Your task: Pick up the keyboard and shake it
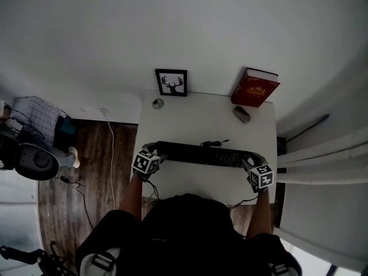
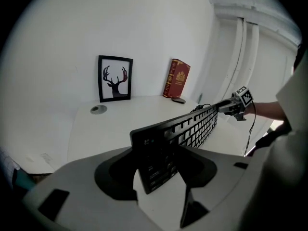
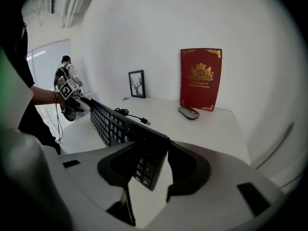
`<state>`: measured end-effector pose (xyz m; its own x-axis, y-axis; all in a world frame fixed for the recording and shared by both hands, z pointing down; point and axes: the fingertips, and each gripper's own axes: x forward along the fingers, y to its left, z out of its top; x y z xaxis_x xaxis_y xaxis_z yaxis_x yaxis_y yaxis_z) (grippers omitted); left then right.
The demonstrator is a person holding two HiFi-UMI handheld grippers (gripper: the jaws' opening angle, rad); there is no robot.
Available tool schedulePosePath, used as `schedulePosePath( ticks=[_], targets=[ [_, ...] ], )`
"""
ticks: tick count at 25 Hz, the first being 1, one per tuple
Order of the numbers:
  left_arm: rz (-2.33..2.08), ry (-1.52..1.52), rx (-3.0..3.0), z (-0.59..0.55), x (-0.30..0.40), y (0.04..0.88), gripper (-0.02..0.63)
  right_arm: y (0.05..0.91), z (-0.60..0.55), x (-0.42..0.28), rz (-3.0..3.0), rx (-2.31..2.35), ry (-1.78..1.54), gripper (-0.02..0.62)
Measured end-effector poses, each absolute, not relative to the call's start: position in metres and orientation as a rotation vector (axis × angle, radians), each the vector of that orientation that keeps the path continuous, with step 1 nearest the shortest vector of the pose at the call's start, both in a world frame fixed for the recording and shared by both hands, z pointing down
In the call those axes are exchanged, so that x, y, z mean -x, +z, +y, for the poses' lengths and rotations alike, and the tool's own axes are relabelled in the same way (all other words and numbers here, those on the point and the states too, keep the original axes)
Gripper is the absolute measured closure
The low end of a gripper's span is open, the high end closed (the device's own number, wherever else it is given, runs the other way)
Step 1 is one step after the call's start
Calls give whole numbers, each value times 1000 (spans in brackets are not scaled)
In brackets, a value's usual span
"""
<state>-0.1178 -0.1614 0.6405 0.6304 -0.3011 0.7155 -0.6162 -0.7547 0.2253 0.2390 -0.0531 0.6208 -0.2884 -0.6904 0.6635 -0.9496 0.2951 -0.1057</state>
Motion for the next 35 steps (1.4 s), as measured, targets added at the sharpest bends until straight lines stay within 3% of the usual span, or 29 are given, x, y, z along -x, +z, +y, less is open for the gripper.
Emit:
schedulePosePath(
  ticks=[27,35],
  targets=[
    [-589,930,-2135,-206,104,691,327,682,-110,-263,-2066,-1375,953,394],
    [-663,928,-2129,-207,107,691,322,681,-114,-258,-1916,-1302,701,380]
  ],
)
